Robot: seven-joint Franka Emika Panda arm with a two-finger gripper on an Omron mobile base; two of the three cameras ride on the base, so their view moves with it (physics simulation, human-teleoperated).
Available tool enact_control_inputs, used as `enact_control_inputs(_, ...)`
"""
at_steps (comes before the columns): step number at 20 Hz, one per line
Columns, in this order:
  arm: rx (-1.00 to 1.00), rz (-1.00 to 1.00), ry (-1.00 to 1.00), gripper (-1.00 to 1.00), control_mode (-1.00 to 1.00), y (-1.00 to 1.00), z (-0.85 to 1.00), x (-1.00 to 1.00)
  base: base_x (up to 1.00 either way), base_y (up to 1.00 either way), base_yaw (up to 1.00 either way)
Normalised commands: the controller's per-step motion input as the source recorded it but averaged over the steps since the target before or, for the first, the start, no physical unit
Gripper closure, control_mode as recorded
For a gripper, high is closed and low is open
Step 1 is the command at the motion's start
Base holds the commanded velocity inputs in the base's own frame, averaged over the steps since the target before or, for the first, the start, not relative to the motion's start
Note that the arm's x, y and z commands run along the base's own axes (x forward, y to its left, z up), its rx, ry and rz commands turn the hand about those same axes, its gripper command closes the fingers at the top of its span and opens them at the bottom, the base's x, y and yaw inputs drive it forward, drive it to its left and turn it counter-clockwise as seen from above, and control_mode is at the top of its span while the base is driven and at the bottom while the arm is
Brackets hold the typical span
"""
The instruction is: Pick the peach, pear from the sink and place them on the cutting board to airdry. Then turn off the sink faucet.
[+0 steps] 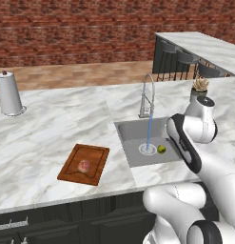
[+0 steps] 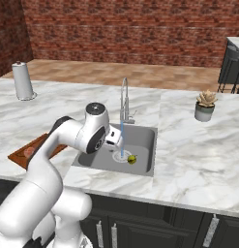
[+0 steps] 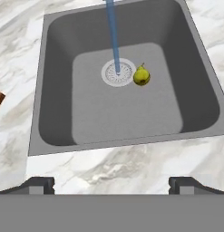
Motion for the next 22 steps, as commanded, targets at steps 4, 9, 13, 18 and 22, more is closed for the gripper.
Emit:
enact_control_inputs(4, 0.0, 0.0, 0.0, -1.0, -1.0, -0.07, -0.13, 0.17, 0.0, 0.0, 0.0)
enact_control_inputs(9, 0.0, 0.0, 0.0, -1.0, -1.0, -0.12, -0.12, 0.12, 0.0, 0.0, 0.0)
enact_control_inputs(13, 0.0, 0.0, 0.02, -1.0, -1.0, -0.08, -0.15, 0.16, 0.0, 0.0, 0.0)
enact_control_inputs(18, 0.0, 0.0, 0.04, -1.0, -1.0, -0.01, -0.22, 0.24, 0.0, 0.0, 0.0)
enact_control_inputs(22, 0.0, 0.0, 0.05, -1.0, -1.0, -0.01, -0.21, 0.25, 0.0, 0.0, 0.0)
